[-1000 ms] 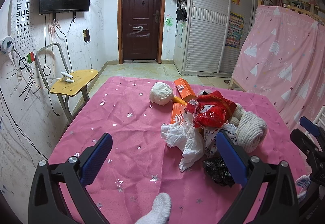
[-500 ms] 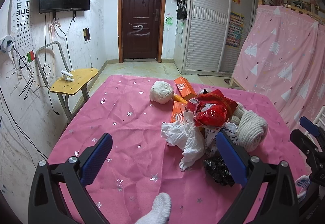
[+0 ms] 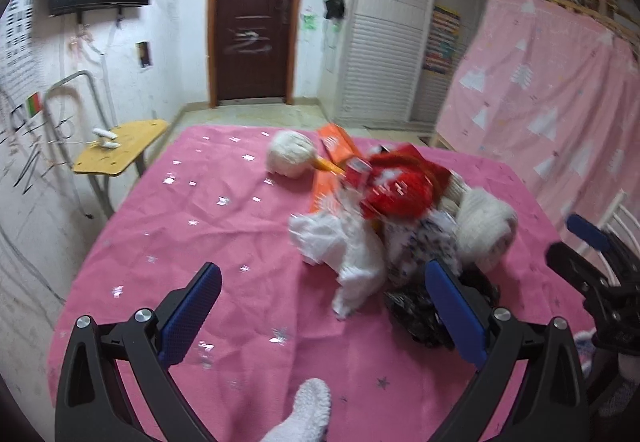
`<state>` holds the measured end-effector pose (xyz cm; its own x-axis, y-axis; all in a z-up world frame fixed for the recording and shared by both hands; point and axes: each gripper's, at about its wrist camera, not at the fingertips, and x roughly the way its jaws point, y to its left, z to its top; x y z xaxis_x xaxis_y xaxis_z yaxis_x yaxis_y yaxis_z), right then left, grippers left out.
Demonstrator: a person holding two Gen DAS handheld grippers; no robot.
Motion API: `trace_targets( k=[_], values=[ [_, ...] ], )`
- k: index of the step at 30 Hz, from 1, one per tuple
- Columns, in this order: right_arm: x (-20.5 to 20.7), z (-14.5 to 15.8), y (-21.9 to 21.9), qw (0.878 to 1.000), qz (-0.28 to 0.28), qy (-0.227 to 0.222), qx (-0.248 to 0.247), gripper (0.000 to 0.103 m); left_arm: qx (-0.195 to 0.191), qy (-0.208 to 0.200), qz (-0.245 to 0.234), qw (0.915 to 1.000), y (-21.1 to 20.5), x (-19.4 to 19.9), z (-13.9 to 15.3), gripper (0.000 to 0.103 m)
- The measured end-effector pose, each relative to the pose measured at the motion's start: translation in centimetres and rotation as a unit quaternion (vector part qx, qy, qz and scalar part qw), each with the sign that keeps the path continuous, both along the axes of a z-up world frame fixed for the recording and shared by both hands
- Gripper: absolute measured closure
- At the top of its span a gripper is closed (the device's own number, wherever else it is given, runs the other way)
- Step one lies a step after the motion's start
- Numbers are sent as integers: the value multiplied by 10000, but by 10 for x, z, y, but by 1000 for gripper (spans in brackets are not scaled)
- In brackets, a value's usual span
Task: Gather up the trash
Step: 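Grasp the white tissue with the left tool while the right tool grasps the cream yarn ball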
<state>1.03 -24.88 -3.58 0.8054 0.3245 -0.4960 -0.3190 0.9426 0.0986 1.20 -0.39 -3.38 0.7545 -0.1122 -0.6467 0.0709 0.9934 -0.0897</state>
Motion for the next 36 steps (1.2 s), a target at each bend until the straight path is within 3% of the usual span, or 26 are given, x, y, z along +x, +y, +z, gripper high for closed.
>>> trace_targets(
  k=[8, 13, 17, 21, 26, 28, 30, 33, 36],
  values=[
    [14, -6, 2, 9992, 132, 365, 72, 5, -115, 410, -447, 9981, -10, 18, -19, 9],
    [27, -4, 10, 9984, 250, 512, 0, 5, -437, 578, -247, 9971, 9, 32, -21, 9],
    [38, -3, 22, 9975, 387, 575, -107, 6, -478, 719, -43, 9963, 22, 46, -23, 9],
    [48, -6, 31, 9966, 392, 697, -207, 21, -505, 834, -101, 9952, 22, 55, -22, 9],
    [54, -8, 31, 9955, 435, 826, -164, 24, -249, 800, -305, 9960, 9, 64, -20, 11],
    [58, -9, 31, 9947, 461, 911, -110, 24, -186, 741, -393, 9963, 3, 64, -17, 21],
    [61, -11, 29, 9939, 485, 990, -30, 24, -163, 779, -497, 9956, -1, 64, -18, 54],
    [64, -14, 29, 9925, 550, 1092, 45, 24, -227, 847, -584, 9944, -4, 67, -22, 71],
    [65, -14, 30, 9914, 596, 1162, 110, 25, -201, 754, -676, 9947, -7, 61, -21, 80]
  ],
)
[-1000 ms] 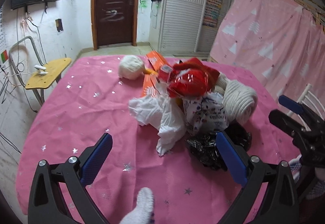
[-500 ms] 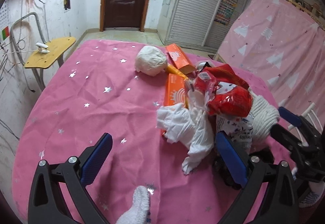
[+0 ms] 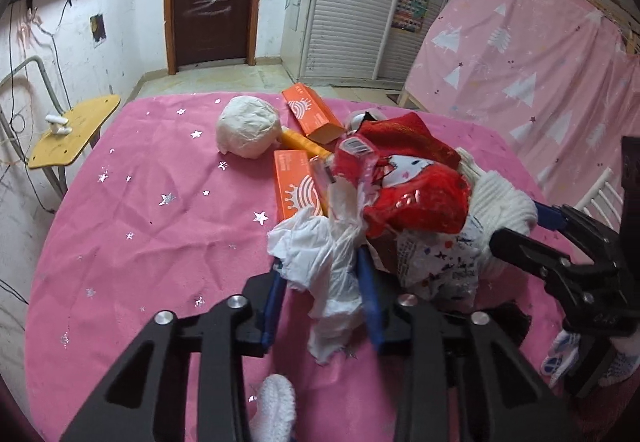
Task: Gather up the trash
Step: 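Grasp the white tissue with the left tool while the right tool grasps the cream yarn ball, then carry both items over the yellow bin and open both tools to drop them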
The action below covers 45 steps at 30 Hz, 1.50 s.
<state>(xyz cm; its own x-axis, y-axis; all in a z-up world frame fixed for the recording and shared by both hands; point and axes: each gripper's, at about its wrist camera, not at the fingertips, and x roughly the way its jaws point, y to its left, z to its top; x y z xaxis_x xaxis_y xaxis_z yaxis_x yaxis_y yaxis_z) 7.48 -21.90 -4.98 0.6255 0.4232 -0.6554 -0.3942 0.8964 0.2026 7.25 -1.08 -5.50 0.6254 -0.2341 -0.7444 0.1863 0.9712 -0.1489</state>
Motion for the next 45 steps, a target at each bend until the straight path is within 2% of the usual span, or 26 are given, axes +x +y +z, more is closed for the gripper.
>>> trace_targets(
  k=[4, 7, 13, 20, 22, 24, 26, 34, 37, 39, 45],
  values=[
    [-2, 2, 0, 10000, 15, -58, 52, 40, -109, -58, -89, 9999, 2, -11, 2, 81],
    [-6, 3, 0, 9999, -21, -138, 3, 46, -186, -42, -58, 9998, 10, -19, 5, 81],
    [-17, 6, -14, 9994, -142, -217, 207, 47, -144, -49, -129, 9998, 17, -34, 11, 81],
    [-30, 9, -39, 9979, -397, -282, 423, 47, 146, -155, -222, 9995, 10, -46, 13, 81],
    [-32, 9, -43, 9975, -429, -293, 473, 47, 181, -163, -212, 9995, 7, -48, 14, 77],
    [-34, 8, -47, 9971, -460, -292, 530, 47, 199, -154, -182, 9995, 7, -47, 15, 64],
    [-36, 6, -52, 9968, -483, -290, 563, 47, 262, -176, -118, 9994, 7, -46, 15, 59],
    [-39, 4, -63, 9953, -531, -336, 733, 47, 524, -204, -127, 9983, -2, -38, 13, 59],
    [-38, 2, -67, 9948, -525, -327, 805, 46, 637, -239, -190, 9975, -11, -40, 11, 77],
    [-38, 1, -69, 9946, -526, -329, 830, 46, 644, -234, -231, 9974, -15, -40, 9, 92],
    [-42, 1, -78, 9929, -571, -410, 957, 46, 703, -248, -222, 9970, -23, -39, 8, 100]
  ],
)
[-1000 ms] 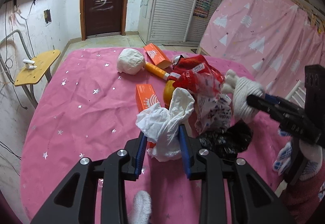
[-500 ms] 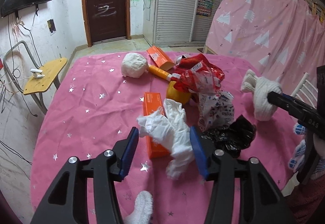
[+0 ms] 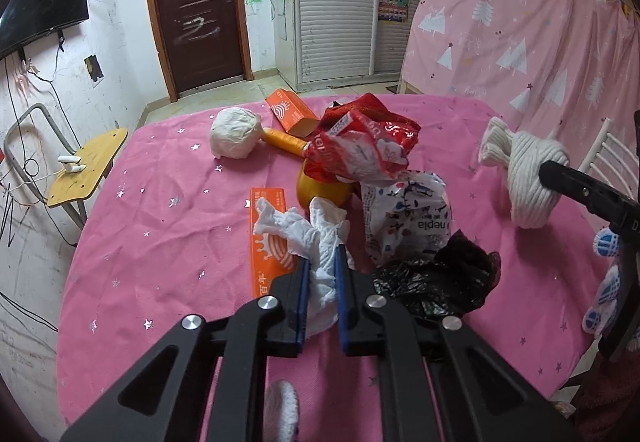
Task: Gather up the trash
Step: 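Carry both items over the yellow bin and open both tools to drop them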
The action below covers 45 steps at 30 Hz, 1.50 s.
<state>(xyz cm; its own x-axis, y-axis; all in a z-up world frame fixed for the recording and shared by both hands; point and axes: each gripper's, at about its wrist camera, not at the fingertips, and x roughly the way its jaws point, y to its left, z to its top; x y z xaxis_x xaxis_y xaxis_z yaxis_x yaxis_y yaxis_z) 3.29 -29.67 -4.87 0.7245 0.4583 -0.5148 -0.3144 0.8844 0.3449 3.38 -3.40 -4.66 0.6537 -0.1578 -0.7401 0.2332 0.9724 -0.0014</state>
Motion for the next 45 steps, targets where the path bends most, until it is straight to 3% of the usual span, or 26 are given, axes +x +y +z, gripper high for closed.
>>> trace_targets(
  k=[5, 13, 18, 23, 35, 37, 38, 45],
  values=[
    [-6, 7, -10, 9997, -72, -172, 148, 46, -67, -178, 231, 9996, 6, -6, 14, 100],
    [-21, 29, -40, 9975, -339, -518, 339, 46, -23, -778, 329, 9964, 7, -27, 63, 100],
    [-24, 36, -65, 9953, -648, -609, 374, 46, -187, -1026, -155, 9944, -23, -34, 95, 100],
    [-31, 40, -95, 9914, -1093, -663, 278, 46, -463, -1076, -970, 9884, -82, -34, 116, 100],
    [-56, 39, -184, 9744, -2138, -671, 202, 42, -785, -690, -2285, 9679, -220, -31, 110, 100],
    [-62, 39, -198, 9708, -2278, -686, 305, 30, -827, -592, -2442, 9644, -237, -32, 105, 100],
    [-64, 40, -204, 9686, -2357, -716, 329, 29, -843, -528, -2538, 9621, -247, -32, 103, 100],
    [-94, 44, -244, 9428, -3085, -1019, 741, 23, -926, -113, -2966, 9504, -303, -31, 79, 100]
  ],
)
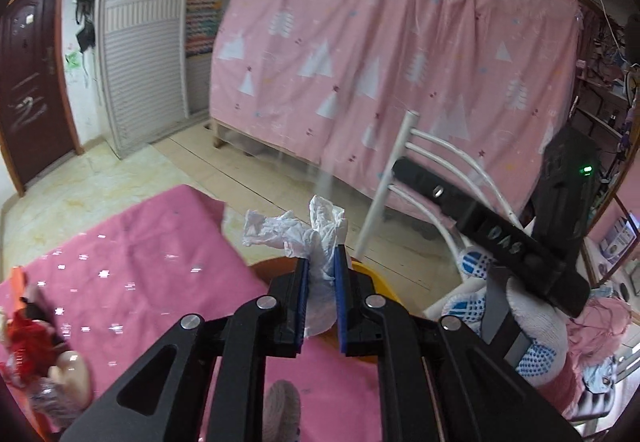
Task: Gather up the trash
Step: 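Carry both items over the yellow bin and open both tools to drop them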
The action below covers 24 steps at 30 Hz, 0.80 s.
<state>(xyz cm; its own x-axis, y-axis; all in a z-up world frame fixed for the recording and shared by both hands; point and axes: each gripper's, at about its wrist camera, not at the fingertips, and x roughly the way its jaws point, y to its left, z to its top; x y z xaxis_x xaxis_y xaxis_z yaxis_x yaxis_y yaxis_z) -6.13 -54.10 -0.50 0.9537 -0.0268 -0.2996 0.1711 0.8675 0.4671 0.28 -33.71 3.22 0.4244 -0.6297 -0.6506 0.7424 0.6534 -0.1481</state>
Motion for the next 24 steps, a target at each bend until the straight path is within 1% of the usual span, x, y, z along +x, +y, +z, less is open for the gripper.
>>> trace_targets(
  k=[3, 4, 7, 10, 18, 24],
  values=[
    [-10, 2, -11, 9997, -128, -158, 136, 23, 70, 181, -175, 9997, -22, 2, -12, 99],
    [-13, 2, -15, 9994, -176, -218, 179, 23, 109, 244, -191, 9995, -29, 2, -17, 96],
    [-16, 4, -20, 9991, -178, -298, 245, 22, 142, 306, -212, 9992, -33, 4, -24, 83],
    [-15, 5, -22, 9990, -126, -330, 275, 22, 176, 339, -185, 9991, -32, 2, -26, 81],
    [-6, 9, 2, 9991, 226, -332, 162, 19, 83, 290, 114, 9995, -1, -9, -17, 81],
    [6, 16, 33, 9978, 599, -300, -16, 16, 28, 154, 588, 9981, 43, -11, -4, 80]
  ],
)
